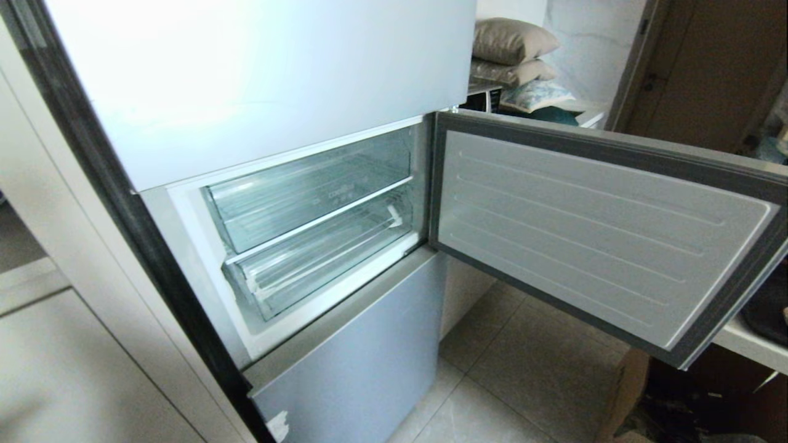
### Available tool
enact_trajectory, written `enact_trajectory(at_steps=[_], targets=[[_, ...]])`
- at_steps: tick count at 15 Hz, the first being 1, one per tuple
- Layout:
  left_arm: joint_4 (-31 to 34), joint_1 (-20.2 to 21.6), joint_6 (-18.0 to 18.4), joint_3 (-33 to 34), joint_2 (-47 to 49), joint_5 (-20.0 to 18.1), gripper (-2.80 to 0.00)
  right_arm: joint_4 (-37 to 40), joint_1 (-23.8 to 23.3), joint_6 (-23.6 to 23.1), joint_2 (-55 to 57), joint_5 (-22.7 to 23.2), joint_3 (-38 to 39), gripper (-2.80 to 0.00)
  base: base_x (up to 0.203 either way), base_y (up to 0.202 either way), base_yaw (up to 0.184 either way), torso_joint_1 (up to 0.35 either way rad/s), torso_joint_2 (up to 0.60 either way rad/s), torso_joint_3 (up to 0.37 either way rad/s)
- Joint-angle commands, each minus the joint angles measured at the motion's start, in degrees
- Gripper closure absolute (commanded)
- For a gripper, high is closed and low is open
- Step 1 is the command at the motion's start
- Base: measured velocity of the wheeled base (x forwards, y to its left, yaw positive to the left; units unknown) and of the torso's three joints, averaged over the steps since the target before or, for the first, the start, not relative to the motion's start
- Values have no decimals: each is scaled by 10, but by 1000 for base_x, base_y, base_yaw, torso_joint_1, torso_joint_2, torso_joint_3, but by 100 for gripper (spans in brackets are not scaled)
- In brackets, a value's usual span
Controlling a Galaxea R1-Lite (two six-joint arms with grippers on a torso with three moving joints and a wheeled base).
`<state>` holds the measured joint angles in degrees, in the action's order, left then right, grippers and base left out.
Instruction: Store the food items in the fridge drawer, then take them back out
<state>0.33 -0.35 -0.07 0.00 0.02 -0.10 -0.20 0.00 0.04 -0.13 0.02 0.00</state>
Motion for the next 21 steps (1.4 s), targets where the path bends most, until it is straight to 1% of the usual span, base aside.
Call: enact_trajectory(at_steps=[1, 2, 4, 5, 6, 7, 8, 9, 10, 11, 12, 13, 14, 16, 19, 21], targets=[[0, 0, 0, 0, 0, 0, 0, -19, 0, 4, 1, 0, -7, 0, -1, 7, -107, 2, 2, 2], [0, 0, 0, 0, -1, 0, 0, -50, 0, 23, 4, -3, -31, 0, 3, 2, -64, 2, 7, 1], [0, 0, 0, 0, 0, 0, 0, -67, -1, 77, 41, -21, -117, 0, 0, 0, 0, 0, 0, 0], [0, 0, 0, 0, 0, 0, 0, -69, -3, 121, 72, -41, -170, 0, 0, 0, 0, 0, 0, 0], [0, 0, 0, 0, 0, 0, 0, -70, -10, 176, 112, -60, -209, 0, 0, 0, 0, 0, 0, 0], [0, 0, 0, 0, 0, 0, 0, -72, -29, 229, 154, -71, -229, 0, 0, 0, 0, 0, 0, 0], [0, 0, 0, 0, 0, 0, 0, -77, -71, 285, 198, -72, -241, 0, 0, 0, 0, 0, 0, 0], [0, 0, 0, 0, 0, 0, 0, -88, -130, 330, 233, -56, -245, 0, 0, 0, 0, 0, 0, 0], [0, 0, 0, 0, 0, 0, 0, -109, -199, 375, 276, -21, -243, 0, 0, 0, 0, 0, 0, 0], [0, 0, 0, 0, 0, 0, 0, -133, -252, 403, 318, 15, -236, 0, 0, 0, 0, 0, 0, 0], [0, 0, 0, 0, 0, 0, 0, -172, -313, 429, 371, 61, -225, 0, 0, 0, 0, 0, 0, 0], [0, 0, 0, 0, 0, 0, 0, -211, -352, 447, 417, 98, -215, 0, 0, 0, 0, 0, 0, 0], [0, 0, 0, 0, 0, 0, 0, -252, -382, 465, 466, 125, -208, 0, 0, 0, 0, 0, 0, 0], [0, 0, 0, 0, 0, 0, 0, -331, -418, 492, 566, 154, -203, 0, 0, 0, 0, 0, 0, 0], [0, 0, 0, 0, 0, 0, 0, -428, -451, 517, 703, 172, -210, 0, 0, 0, 0, 0, 0, 0], [0, 0, 0, 0, 0, 0, 0, -457, -473, 535, 771, 180, -244, 0, 0, 0, 0, 0, 0, 0]])
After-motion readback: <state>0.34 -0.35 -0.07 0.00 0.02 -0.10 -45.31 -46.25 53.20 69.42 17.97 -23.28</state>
